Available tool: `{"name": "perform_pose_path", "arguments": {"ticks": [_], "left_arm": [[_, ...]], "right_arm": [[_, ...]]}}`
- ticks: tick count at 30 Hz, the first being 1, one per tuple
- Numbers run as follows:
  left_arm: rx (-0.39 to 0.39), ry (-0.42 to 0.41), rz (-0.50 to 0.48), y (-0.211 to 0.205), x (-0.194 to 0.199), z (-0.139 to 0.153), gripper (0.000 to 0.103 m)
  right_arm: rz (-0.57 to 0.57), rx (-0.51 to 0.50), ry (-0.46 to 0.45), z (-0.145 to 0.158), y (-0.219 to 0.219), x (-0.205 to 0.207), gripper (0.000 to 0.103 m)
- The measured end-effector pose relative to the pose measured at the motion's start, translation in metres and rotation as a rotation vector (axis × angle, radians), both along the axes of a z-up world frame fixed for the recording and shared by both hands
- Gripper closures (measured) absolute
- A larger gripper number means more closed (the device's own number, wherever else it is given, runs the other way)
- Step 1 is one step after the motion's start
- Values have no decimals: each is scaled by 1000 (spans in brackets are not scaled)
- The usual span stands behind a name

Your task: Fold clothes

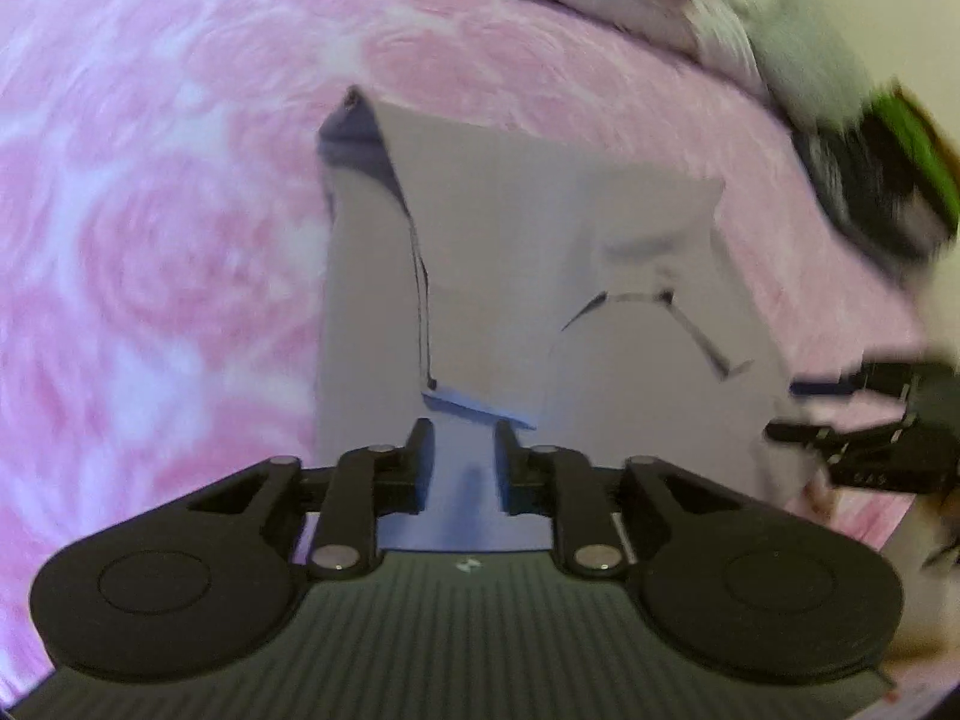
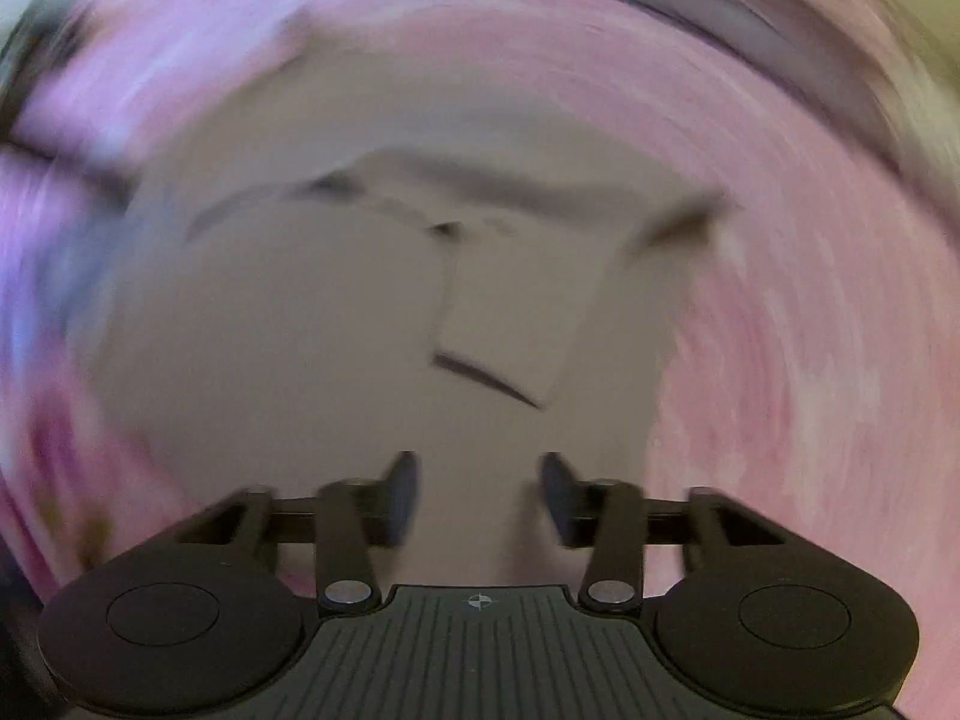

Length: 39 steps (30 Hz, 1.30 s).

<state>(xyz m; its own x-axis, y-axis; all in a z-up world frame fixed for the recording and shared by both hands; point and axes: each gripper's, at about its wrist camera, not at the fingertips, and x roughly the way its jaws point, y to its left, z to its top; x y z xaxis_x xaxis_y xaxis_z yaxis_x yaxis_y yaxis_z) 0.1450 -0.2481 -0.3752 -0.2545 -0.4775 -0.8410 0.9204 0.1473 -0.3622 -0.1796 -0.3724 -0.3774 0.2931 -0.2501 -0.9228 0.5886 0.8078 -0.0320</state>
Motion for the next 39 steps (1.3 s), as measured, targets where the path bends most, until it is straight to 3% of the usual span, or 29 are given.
{"name": "perform_pose_path", "arguments": {"ticks": [3,6,10,15,17,18,23,27,33,39], "left_arm": [[25,141,146,0,11,-5,83],[44,283,289,5,18,-17,82],[60,411,428,5,22,-36,80],[70,463,523,-1,27,-55,80],[66,462,529,-3,25,-59,86],[63,444,519,-4,25,-59,103],[-3,362,460,13,21,-32,103],[30,373,444,35,14,-24,103],[89,365,480,63,1,-34,103],[54,353,450,75,-6,-28,103]], "right_arm": [[-347,202,-207,6,-31,-18,57],[-680,414,-403,-8,-53,-43,57],[-911,554,-561,-30,-66,-60,58],[-983,555,-586,-47,-76,-52,68],[-997,543,-596,-50,-79,-59,92],[-992,537,-589,-51,-79,-59,103],[-877,424,-624,-17,-69,-72,103],[-865,470,-593,-7,-55,-93,103],[-904,542,-543,-13,-32,-114,103],[-906,578,-541,-16,-24,-121,103]]}}
